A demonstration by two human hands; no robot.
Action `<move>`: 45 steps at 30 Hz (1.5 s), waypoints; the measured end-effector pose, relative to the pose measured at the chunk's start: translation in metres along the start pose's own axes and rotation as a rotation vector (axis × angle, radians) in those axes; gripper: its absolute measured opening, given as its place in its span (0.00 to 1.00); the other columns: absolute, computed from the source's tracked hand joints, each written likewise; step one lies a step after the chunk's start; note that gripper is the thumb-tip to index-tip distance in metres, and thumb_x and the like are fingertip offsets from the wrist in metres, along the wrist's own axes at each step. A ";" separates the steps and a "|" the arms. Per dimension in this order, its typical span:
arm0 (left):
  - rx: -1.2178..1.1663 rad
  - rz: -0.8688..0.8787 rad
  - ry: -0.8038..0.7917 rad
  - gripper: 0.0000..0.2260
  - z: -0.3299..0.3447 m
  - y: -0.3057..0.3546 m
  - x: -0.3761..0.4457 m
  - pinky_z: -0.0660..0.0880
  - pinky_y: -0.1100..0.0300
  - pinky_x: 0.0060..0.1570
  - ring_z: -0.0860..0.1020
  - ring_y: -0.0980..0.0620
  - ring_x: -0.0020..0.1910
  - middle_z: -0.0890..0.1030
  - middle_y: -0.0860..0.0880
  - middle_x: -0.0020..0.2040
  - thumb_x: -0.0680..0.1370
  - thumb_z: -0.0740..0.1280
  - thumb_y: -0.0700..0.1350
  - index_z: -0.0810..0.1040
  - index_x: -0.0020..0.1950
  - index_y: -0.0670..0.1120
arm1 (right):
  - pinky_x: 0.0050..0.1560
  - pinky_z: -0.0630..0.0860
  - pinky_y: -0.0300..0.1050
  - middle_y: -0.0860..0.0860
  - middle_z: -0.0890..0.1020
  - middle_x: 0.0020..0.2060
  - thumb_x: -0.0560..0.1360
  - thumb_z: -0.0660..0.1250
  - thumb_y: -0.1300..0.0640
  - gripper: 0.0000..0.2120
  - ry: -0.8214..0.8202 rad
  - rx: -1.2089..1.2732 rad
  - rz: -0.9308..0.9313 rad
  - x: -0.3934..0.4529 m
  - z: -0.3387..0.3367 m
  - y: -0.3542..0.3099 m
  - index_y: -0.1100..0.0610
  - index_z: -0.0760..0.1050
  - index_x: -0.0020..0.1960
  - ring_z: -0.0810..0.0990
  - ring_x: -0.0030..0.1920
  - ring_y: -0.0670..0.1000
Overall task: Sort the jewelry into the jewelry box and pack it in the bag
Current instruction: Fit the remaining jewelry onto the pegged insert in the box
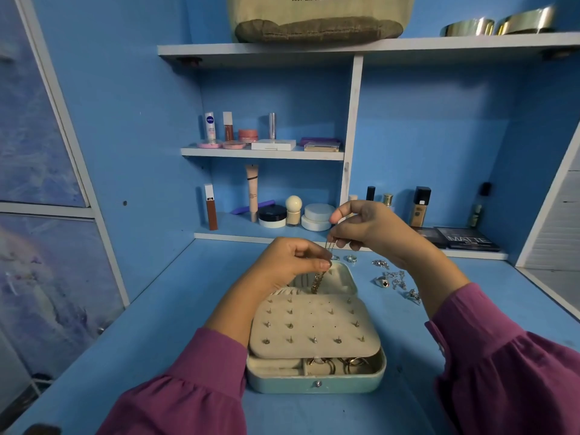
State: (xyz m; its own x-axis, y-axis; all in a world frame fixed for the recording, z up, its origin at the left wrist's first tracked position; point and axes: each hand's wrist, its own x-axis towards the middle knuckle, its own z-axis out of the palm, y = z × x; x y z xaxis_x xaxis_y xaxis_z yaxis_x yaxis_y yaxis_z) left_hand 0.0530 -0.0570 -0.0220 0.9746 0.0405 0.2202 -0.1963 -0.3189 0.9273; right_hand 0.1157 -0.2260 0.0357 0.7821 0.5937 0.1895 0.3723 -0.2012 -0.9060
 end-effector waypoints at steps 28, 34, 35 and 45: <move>0.236 -0.064 0.174 0.09 -0.006 -0.019 0.014 0.77 0.49 0.47 0.78 0.48 0.38 0.81 0.45 0.36 0.73 0.71 0.36 0.78 0.40 0.50 | 0.35 0.74 0.34 0.50 0.83 0.38 0.72 0.69 0.59 0.03 0.060 -0.519 0.055 0.015 0.010 0.047 0.58 0.82 0.42 0.77 0.36 0.44; 0.596 -0.020 0.142 0.17 -0.006 -0.028 0.022 0.71 0.62 0.39 0.74 0.56 0.38 0.79 0.49 0.46 0.76 0.64 0.37 0.78 0.34 0.59 | 0.42 0.74 0.41 0.50 0.81 0.42 0.74 0.64 0.61 0.06 0.175 -0.697 0.015 0.027 0.035 0.070 0.55 0.79 0.45 0.77 0.43 0.50; 0.653 -0.024 0.126 0.18 -0.006 -0.028 0.023 0.71 0.62 0.44 0.74 0.56 0.43 0.79 0.50 0.48 0.76 0.63 0.38 0.77 0.35 0.60 | 0.42 0.74 0.41 0.51 0.81 0.43 0.74 0.63 0.61 0.06 0.174 -0.719 0.012 0.029 0.037 0.071 0.55 0.79 0.46 0.78 0.44 0.50; 0.889 -0.046 0.054 0.13 -0.005 -0.031 0.025 0.71 0.55 0.60 0.71 0.50 0.57 0.77 0.49 0.54 0.80 0.60 0.41 0.82 0.55 0.53 | 0.51 0.78 0.49 0.52 0.82 0.50 0.75 0.64 0.60 0.10 0.017 -0.867 -0.017 0.037 0.041 0.077 0.51 0.82 0.51 0.79 0.49 0.53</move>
State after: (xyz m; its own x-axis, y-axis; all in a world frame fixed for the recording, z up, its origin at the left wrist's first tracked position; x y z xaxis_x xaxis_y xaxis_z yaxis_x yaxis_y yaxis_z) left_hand 0.0828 -0.0416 -0.0442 0.9687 0.1084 0.2235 0.0207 -0.9318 0.3623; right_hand 0.1528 -0.1870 -0.0423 0.7777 0.5918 0.2120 0.6282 -0.7194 -0.2965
